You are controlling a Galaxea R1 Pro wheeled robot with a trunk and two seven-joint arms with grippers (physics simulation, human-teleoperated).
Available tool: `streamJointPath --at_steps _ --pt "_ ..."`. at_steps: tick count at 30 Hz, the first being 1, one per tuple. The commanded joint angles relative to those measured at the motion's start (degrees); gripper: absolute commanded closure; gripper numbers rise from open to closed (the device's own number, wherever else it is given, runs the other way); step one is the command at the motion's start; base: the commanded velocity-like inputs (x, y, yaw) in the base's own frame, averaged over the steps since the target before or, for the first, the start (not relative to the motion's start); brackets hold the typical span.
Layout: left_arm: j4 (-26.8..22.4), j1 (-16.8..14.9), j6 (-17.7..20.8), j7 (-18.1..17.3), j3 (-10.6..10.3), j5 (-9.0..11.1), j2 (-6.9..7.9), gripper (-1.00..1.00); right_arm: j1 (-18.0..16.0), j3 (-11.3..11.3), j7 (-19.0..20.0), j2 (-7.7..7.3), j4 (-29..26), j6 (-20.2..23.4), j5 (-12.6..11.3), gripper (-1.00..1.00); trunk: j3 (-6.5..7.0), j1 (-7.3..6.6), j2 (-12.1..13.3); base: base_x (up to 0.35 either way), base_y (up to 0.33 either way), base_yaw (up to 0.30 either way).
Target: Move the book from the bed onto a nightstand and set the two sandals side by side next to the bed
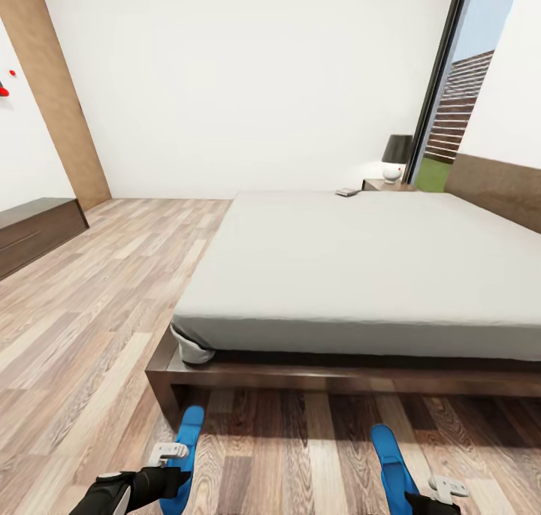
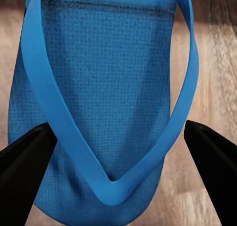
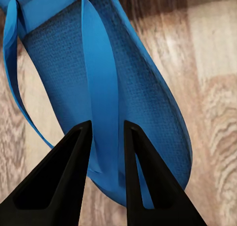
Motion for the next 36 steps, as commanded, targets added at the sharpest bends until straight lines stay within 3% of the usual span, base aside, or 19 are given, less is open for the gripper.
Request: streamJointPath --at_steps 1,6,10,36 --pt "-0.1 0.0 0.3 -0.5 0.5 -0.5 -0.06 1.00 0.0 -0.2 0.4 -0.02 0.1 -0.1 -0.2 1.00 -0.24 0.21 -0.4 0.000 0.000 0.000" --pt "-0.1 0.0 0.3 -0.5 0.5 -0.5 -0.05 1.00 0.0 -0.2 0.4 -0.02 0.1 -0.1 -0.2 1.00 -1.26 0.73 -1.3 0.000 0.000 0.000" --pt "-0.1 0.0 0.4 -0.5 0.5 -0.5 -0.04 1.00 0.0 -0.2 0.4 -0.02 0.1 -0.1 -0.2 1.00 -1.26 0.73 -1.3 0.000 0.000 0.000" --pt "-0.1 0.0 0.3 -0.5 0.4 -0.5 -0.04 1.00 0.0 -0.2 0.4 -0.02 0.1 -0.1 -0.2 1.00 -7.02 1.40 -1.6 0.000 0.000 0.000"
